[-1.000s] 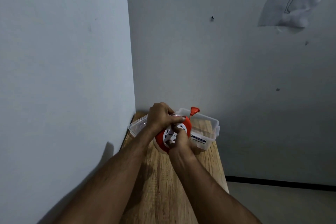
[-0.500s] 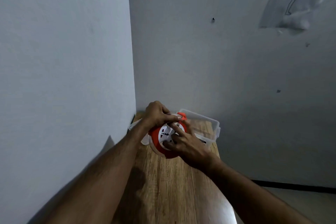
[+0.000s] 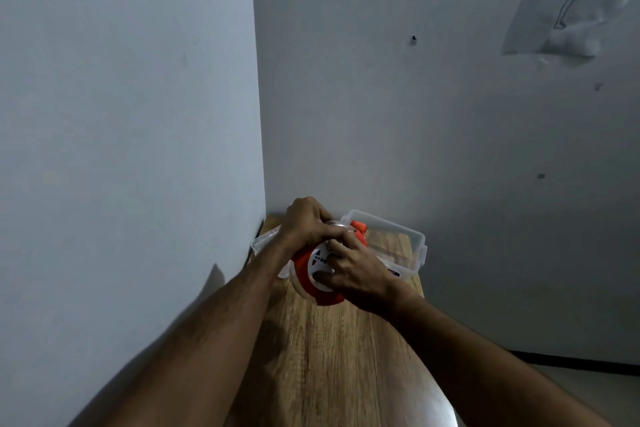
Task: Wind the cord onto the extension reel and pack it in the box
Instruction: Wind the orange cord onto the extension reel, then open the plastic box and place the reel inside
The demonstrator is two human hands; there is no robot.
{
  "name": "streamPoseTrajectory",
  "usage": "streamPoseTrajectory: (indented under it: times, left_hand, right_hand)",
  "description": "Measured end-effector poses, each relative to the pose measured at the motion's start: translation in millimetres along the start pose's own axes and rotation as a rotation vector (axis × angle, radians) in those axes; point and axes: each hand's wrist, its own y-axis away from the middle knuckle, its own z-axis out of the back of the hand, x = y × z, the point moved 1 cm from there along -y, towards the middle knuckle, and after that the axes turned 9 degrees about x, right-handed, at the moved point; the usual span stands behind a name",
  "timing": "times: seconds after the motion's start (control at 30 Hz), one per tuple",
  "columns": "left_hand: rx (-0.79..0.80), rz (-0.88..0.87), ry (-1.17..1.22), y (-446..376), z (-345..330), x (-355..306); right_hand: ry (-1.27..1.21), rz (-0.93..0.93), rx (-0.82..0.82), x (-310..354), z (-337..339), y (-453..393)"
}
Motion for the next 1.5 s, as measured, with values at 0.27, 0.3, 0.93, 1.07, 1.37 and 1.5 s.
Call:
streamPoseTrajectory:
  times: [0.27,0.3,0.93,1.07,1.37,1.5]
  left_hand:
    - [-0.013,0.014,-0.029,-2,3,-1]
    - [-0.016,0.009,-0.028,-2,3,-1]
    - [-0.022,0.023,-0.073,-2,4,1]
    - [-0.084,0.079,0.012,-1,8,9]
    - [-0.137,0.207,0.184,12,-2,30]
    - [-0.165,0.292,0.331,22,-9,39]
  right_hand:
    - [-0.146,-0.021,0.034,0,-6,-9]
    - [-0.188,-0.032,0.049,1,-7,-9]
    - [-0.392,-0.063,-0.191,8,-18,-9]
    - [-0.509,-0.112,-0.267,7,-24,-3]
    - [-1.102,-0.713,-0.886,3,-36,21]
    - [-1.753,-0.876,-0.775,22,-48,17]
